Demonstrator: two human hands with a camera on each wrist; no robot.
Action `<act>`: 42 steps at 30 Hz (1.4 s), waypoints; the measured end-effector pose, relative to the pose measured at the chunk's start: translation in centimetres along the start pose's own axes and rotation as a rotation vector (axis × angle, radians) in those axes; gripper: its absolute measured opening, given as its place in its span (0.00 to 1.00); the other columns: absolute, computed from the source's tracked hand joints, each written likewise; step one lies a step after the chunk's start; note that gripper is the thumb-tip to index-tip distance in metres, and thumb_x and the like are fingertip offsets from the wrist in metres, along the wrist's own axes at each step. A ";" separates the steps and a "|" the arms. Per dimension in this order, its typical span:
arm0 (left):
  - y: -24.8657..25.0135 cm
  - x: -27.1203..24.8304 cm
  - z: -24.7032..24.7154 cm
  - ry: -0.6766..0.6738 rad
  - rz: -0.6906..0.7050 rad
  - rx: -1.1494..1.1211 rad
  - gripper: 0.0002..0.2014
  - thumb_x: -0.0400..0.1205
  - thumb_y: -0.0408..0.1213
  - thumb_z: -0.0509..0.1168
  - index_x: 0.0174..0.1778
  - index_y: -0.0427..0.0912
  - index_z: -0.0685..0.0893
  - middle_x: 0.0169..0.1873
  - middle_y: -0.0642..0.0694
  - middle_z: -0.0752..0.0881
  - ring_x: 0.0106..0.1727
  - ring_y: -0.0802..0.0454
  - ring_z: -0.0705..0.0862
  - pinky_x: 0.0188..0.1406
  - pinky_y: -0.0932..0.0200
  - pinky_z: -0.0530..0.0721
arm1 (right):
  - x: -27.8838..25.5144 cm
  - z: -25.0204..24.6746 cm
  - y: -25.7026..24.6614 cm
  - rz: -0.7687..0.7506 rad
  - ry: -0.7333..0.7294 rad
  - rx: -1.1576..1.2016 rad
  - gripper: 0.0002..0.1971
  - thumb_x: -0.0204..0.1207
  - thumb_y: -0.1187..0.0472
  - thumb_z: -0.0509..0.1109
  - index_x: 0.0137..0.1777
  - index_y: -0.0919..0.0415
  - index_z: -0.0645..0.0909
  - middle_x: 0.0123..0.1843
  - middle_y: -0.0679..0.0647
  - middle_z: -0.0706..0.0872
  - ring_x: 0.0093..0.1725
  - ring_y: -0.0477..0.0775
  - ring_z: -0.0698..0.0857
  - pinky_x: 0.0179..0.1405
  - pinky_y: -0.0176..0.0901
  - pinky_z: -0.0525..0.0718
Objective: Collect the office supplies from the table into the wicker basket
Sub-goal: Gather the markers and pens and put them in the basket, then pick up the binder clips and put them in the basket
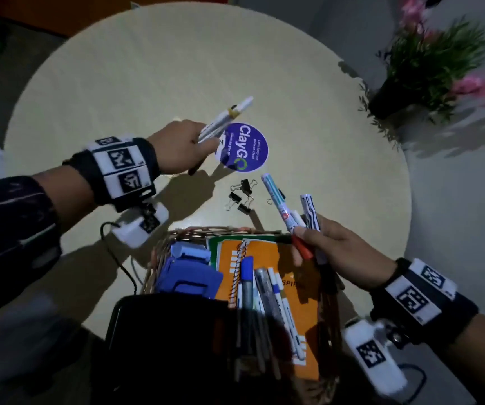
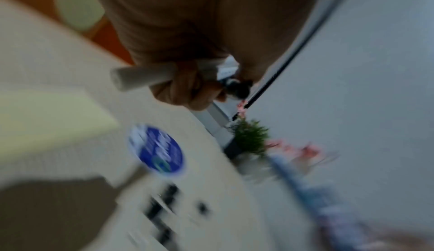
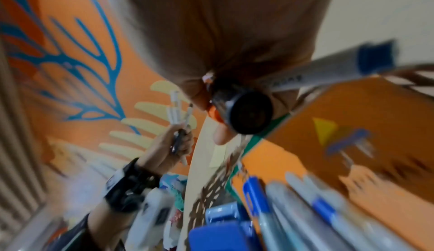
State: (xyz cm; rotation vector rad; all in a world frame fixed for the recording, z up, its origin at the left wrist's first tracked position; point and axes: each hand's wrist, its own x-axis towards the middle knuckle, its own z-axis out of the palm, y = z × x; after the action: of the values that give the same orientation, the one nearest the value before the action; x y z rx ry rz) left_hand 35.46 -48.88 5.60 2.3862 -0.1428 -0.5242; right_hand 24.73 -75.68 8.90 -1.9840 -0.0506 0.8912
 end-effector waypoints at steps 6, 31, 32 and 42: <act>3.3 -12.3 5.9 -0.276 -0.132 -0.359 0.18 0.85 0.46 0.54 0.33 0.42 0.78 0.25 0.48 0.79 0.21 0.57 0.76 0.23 0.68 0.77 | -4.8 3.8 5.2 0.176 0.102 0.240 0.16 0.85 0.60 0.56 0.42 0.70 0.79 0.30 0.50 0.86 0.26 0.44 0.80 0.33 0.35 0.78; 6.3 -8.1 3.3 0.160 0.301 0.520 0.16 0.82 0.43 0.60 0.65 0.43 0.75 0.61 0.43 0.81 0.57 0.43 0.82 0.50 0.48 0.83 | -3.2 -2.9 2.3 -0.244 0.261 -0.525 0.17 0.77 0.58 0.69 0.66 0.54 0.78 0.59 0.55 0.84 0.55 0.55 0.84 0.58 0.52 0.83; 5.7 -6.0 2.3 0.138 0.297 0.700 0.18 0.82 0.42 0.60 0.67 0.42 0.73 0.63 0.41 0.80 0.59 0.41 0.81 0.47 0.47 0.83 | -1.1 -4.2 2.0 -0.305 0.246 -0.701 0.20 0.77 0.58 0.68 0.69 0.54 0.76 0.64 0.57 0.81 0.59 0.58 0.82 0.61 0.53 0.81; 2.0 2.5 6.8 -0.415 0.434 0.952 0.20 0.83 0.40 0.60 0.72 0.47 0.73 0.69 0.43 0.73 0.65 0.43 0.78 0.57 0.51 0.80 | 13.9 -4.7 5.1 -0.273 0.007 -1.164 0.17 0.77 0.59 0.67 0.66 0.52 0.78 0.69 0.56 0.78 0.63 0.62 0.79 0.58 0.51 0.81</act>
State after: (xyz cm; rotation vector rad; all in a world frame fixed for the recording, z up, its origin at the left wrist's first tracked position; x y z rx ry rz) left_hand 35.01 -55.08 1.42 2.9398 -1.3147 -0.8575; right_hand 36.23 -76.90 -1.48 -2.9144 -1.0073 0.7166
